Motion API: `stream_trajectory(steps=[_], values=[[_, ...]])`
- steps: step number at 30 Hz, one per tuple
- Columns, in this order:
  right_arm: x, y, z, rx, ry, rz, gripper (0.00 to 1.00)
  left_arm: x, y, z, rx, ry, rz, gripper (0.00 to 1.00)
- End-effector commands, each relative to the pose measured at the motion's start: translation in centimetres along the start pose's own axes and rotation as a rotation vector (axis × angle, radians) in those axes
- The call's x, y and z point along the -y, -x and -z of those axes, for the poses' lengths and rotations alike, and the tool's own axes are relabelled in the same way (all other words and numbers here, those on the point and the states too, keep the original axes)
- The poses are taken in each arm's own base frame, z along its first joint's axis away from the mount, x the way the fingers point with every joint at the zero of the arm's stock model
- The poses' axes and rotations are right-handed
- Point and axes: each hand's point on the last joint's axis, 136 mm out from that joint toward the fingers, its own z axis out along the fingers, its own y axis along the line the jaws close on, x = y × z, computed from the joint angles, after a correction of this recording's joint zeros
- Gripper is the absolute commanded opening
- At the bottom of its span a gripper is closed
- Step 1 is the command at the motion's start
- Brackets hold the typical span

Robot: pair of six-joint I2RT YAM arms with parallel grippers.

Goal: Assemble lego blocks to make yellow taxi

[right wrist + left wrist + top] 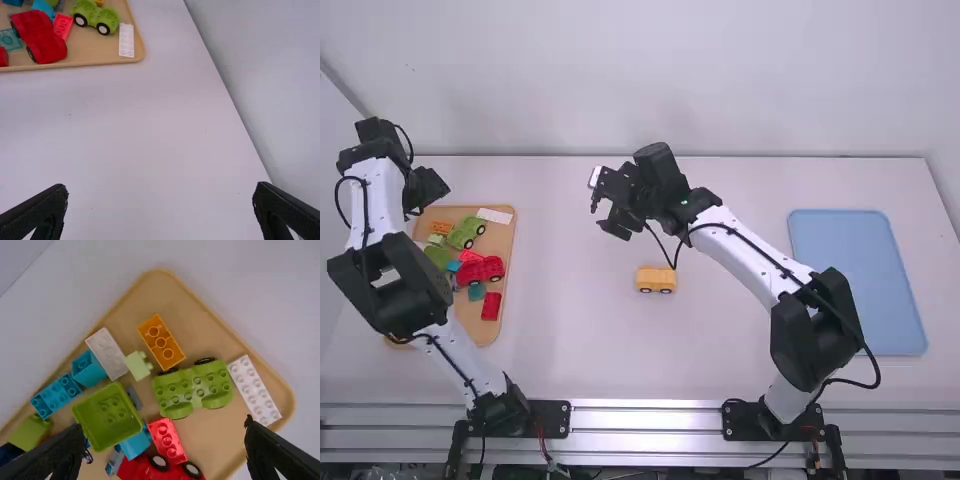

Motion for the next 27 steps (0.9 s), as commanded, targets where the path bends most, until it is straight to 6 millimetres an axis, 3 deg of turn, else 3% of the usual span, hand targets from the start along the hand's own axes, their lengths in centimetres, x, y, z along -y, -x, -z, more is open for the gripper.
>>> stream_trajectory(steps=[1,13,20,27], values=[[0.4,0.8,0.1,0.016,-0.004,0.001,0.99,0.9,-0.2,-1.8,-0.045,-0.022,-0.051,0.84],[-0.3,0.1,-0.1,-0.010,0.018,-0.008,0.99,2.4,-1.5,-8.9,-0.178,-0.050,-0.064,0.85],[-0.4,-0.2,-0.1,-0.017,0.023,-0.011,0.99,1.8,-1.7,-11.2,-0.171,-0.005,0.031,0.79],[-0.6,-0.3,-0.1,-0.025,0.029,-0.014,0.99,1.7,-1.1,-12.0,-0.139,-0.006,0.196,0.78]])
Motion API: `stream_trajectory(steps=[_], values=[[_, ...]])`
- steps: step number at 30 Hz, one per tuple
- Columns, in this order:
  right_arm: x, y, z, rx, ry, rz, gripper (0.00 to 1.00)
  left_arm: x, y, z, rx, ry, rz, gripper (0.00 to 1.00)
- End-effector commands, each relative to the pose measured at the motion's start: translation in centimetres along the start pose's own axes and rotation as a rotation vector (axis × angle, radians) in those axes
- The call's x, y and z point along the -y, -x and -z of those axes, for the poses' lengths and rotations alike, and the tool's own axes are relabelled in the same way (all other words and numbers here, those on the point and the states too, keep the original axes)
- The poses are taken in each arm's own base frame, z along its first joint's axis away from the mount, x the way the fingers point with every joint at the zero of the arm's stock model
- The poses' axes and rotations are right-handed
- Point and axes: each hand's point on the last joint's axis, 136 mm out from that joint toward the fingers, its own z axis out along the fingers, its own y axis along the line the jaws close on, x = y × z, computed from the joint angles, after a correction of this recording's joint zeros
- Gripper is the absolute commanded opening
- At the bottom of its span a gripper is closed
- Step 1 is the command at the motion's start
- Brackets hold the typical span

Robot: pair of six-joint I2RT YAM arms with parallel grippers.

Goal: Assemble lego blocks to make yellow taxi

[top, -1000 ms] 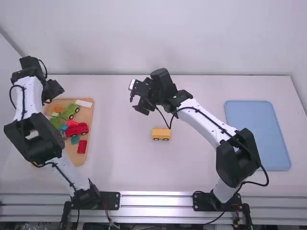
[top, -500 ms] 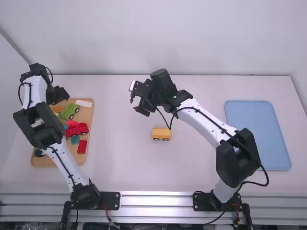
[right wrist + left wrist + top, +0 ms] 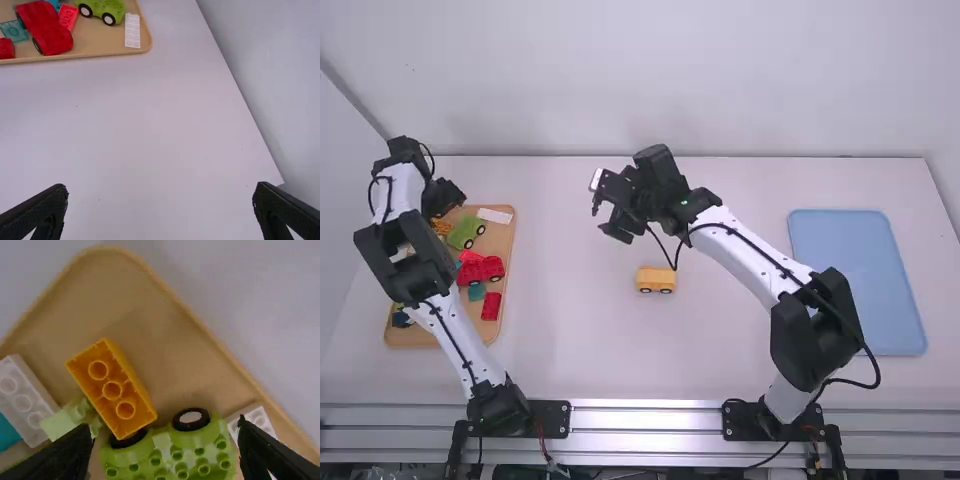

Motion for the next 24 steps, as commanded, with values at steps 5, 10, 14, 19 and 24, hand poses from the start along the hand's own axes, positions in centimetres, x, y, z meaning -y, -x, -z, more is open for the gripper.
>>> stream_trajectory(steps=[5,10,14,19,24], values=[[0.0,0.5,-0.1,0.007,0.004,0.001,0.99,-0.7,-0.4,-0.9,-0.015,0.023,0.209,0.91],[-0.1,0.1,-0.3,0.005,0.006,0.000,0.99,-0.8,0.0,-0.9,0.002,0.016,0.395,0.97],[-0.1,-0.4,-0.7,0.013,-0.008,0.004,0.99,-1.1,-0.1,-0.9,-0.002,0.027,0.474,0.99],[0.0,-0.4,-0.8,0.019,-0.015,0.007,0.99,-1.2,-0.4,-0.9,-0.014,0.037,0.467,0.90],[0.0,-0.4,-0.8,0.019,-0.014,0.007,0.99,-1.8,-0.7,-0.9,-0.010,0.071,0.465,0.86]])
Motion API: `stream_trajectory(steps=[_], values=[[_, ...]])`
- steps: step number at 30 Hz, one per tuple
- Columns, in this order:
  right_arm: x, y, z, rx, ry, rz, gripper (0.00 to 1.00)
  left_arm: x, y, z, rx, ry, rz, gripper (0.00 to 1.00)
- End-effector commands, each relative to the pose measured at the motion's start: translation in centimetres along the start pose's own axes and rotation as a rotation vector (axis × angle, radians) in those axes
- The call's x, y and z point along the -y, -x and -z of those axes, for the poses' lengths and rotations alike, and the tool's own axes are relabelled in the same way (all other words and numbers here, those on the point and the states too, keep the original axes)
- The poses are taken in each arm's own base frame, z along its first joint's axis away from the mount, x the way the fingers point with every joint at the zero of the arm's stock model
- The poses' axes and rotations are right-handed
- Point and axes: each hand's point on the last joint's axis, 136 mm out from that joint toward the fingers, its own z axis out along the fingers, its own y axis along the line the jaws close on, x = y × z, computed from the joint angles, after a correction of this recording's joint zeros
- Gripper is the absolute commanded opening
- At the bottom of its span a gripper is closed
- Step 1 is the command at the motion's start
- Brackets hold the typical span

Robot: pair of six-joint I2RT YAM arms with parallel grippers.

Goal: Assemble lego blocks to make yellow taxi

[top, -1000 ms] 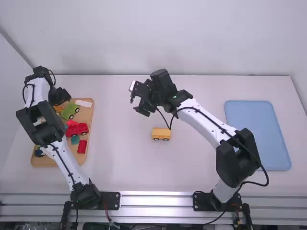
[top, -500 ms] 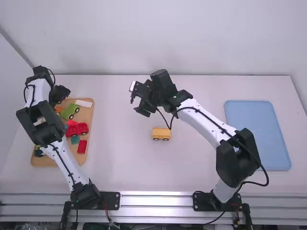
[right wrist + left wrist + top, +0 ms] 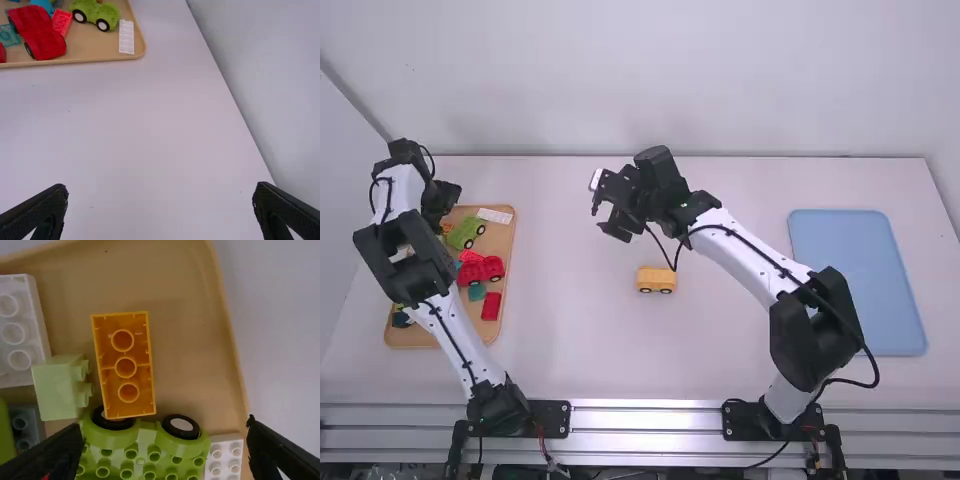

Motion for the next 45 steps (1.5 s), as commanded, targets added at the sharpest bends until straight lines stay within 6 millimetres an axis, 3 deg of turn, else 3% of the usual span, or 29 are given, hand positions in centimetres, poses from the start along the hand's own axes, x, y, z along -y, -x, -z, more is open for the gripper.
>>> stream_trajectory(steps=[1,10,16,28,36,41,45], values=[[-0.5,-0.7,-0.4,-0.013,0.014,-0.008,0.99,-1.6,0.2,-0.9,0.010,0.063,0.018,0.87],[-0.5,-0.7,-0.4,-0.016,0.015,-0.009,0.99,-2.4,0.1,-2.5,0.024,0.078,0.022,0.86],[-0.5,-0.7,-0.4,-0.016,0.016,-0.009,0.99,-2.4,-0.3,-3.4,0.031,0.070,0.018,0.74],[-0.5,-0.7,-0.4,-0.015,0.016,-0.008,0.99,-0.8,0.2,-3.0,0.033,0.002,0.024,0.73],[-0.3,-1.0,-0.3,-0.021,0.013,-0.015,0.99,-2.8,0.1,-3.5,0.060,0.094,0.018,0.74],[-0.1,-1.3,-0.4,-0.021,0.008,-0.018,0.99,-2.9,0.1,-4.0,0.064,0.089,0.009,0.64],[-0.2,-1.5,-0.4,-0.025,0.011,-0.019,0.99,-3.0,0.1,-4.3,0.067,0.086,-0.031,0.63]])
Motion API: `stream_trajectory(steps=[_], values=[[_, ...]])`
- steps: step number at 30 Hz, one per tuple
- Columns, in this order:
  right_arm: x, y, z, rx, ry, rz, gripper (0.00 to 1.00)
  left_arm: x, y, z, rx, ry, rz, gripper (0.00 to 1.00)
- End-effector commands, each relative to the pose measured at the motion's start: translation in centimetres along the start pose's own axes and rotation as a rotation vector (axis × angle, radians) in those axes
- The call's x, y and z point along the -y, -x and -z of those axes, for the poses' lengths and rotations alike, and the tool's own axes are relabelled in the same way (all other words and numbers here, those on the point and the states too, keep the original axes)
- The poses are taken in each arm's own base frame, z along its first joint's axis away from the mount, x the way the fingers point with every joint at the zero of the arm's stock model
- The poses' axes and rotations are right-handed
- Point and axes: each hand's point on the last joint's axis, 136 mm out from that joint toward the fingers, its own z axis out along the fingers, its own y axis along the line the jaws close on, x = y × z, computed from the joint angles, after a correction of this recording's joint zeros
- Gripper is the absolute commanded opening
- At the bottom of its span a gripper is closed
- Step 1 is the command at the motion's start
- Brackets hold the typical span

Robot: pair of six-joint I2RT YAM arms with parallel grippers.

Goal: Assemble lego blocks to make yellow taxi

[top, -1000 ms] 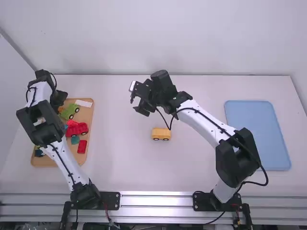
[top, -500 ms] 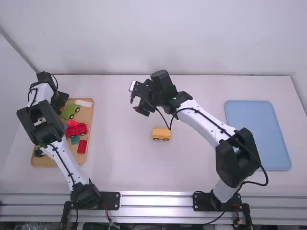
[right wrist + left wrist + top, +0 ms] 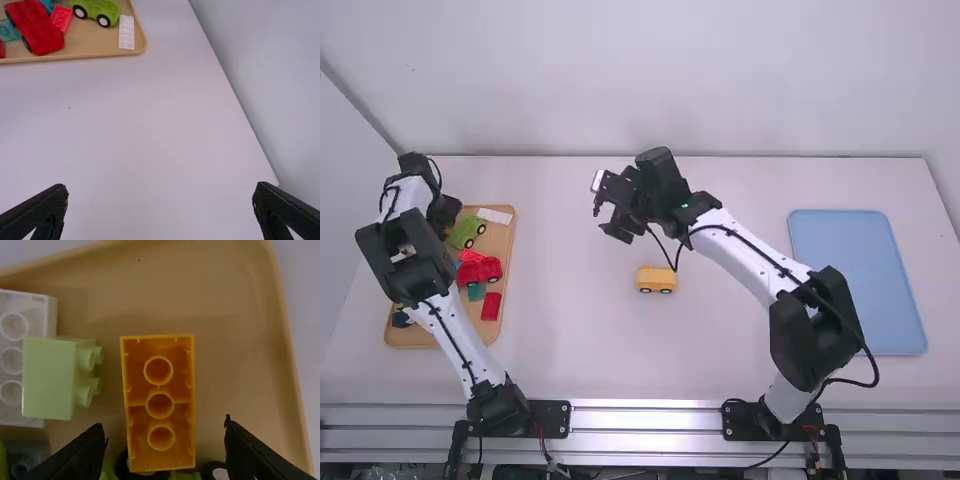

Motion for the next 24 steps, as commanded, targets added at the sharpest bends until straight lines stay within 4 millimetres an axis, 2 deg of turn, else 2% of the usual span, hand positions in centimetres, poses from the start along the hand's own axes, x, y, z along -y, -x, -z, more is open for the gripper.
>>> stream_trajectory(steps=[1,3,7,12,13,18,24], values=[[-0.2,-0.9,-0.4,-0.015,0.009,-0.013,0.99,-1.3,-0.4,-1.1,-0.014,0.040,-0.026,0.63],[-0.2,-1.0,-0.4,-0.014,0.007,-0.013,0.99,-1.6,-0.5,-1.4,-0.018,0.045,-0.022,0.61],[-0.2,-1.0,-0.4,-0.013,0.007,-0.012,0.99,-1.3,-0.7,-1.6,-0.012,0.036,-0.026,0.50],[-0.2,-1.0,-0.4,-0.014,0.008,-0.012,0.99,-1.7,-0.3,-1.7,-0.012,0.041,-0.017,0.43],[-0.3,-1.0,-0.4,-0.016,0.010,-0.012,0.99,-1.5,-0.3,-1.6,-0.008,0.036,-0.038,0.40],[-0.4,-1.2,-0.4,-0.022,0.014,-0.016,0.99,-1.6,0.4,-1.7,0.021,0.038,-0.075,0.36],[-0.4,-1.2,-0.4,-0.022,0.015,-0.016,0.99,-1.4,0.3,-1.6,0.029,0.045,-0.109,0.22]])
